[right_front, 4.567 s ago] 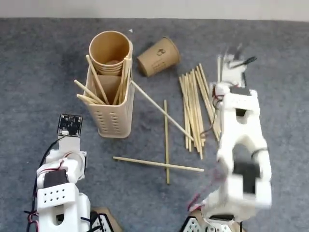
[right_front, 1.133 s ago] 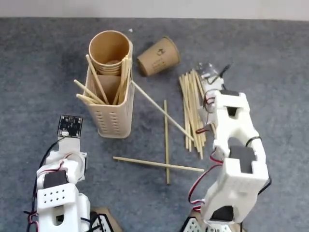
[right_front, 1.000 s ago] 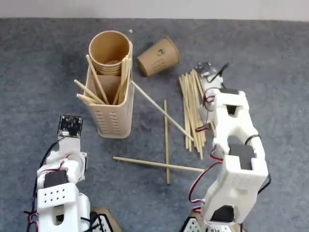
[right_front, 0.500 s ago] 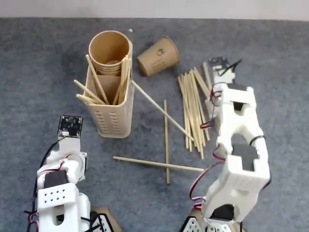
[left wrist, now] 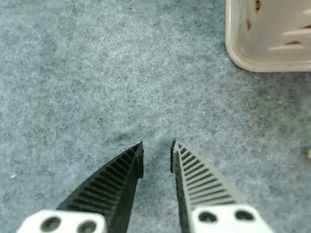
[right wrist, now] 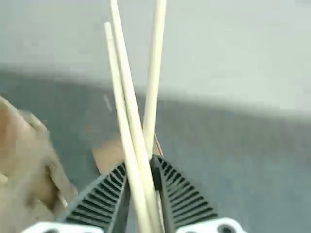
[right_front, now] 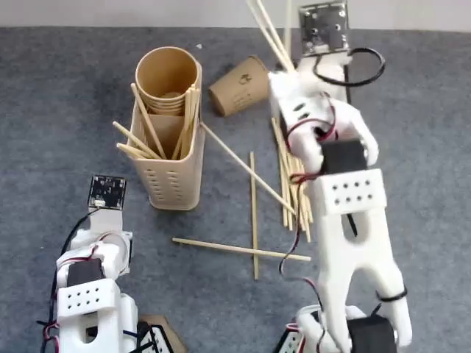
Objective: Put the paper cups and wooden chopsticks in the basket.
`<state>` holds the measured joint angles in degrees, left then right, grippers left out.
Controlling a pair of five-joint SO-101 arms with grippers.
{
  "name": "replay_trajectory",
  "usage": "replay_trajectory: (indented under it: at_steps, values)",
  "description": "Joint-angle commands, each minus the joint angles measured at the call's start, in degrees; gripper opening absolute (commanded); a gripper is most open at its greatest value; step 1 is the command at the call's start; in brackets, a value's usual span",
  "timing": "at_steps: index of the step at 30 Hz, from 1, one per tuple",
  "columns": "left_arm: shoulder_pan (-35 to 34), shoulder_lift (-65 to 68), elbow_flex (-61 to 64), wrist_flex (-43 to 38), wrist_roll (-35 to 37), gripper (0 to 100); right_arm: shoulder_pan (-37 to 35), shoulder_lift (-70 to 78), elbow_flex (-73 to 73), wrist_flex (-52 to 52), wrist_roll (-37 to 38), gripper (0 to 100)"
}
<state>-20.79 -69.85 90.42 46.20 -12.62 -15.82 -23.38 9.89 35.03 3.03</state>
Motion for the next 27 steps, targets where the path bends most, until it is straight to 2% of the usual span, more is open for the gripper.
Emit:
replay_trajectory:
  at_steps: [1,4,6,11,15,19,22,25,27]
  values:
    - [0.57,-0.66,-0.31,-0.88,0.09,13,-2.07,-3.56,2.24,-6.37,-0.62,0.6]
    - [0.57,-0.66,-0.4,-0.88,0.09,13,-2.95,-4.88,6.9,-13.85,-1.05,0.5]
    - [0.57,-0.66,-0.4,-0.88,0.09,13,-5.32,-6.11,10.59,-23.52,-1.05,0.5]
    - [0.57,-0.66,-0.4,-0.88,0.09,13,-17.19,-8.84,22.99,-49.36,-1.05,0.5]
    - [0.48,-0.66,-0.4,-0.88,0.0,13,-25.1,-7.96,30.46,-60.97,-1.05,0.5]
    - [0.48,-0.66,-0.4,-0.88,0.0,13,-28.09,-3.74,33.71,-74.24,-1.05,0.5]
    - [0.48,-0.66,-0.4,-0.88,0.0,13,-29.14,0.4,34.42,-80.92,-2.73,0.5]
    - [0.48,-0.66,-0.4,-0.88,0.0,13,-28.97,3.82,37.58,-82.24,-9.49,0.4]
    - [0.48,-0.66,-0.4,-0.88,0.0,13,-27.91,5.85,38.99,-82.24,-10.64,0.4]
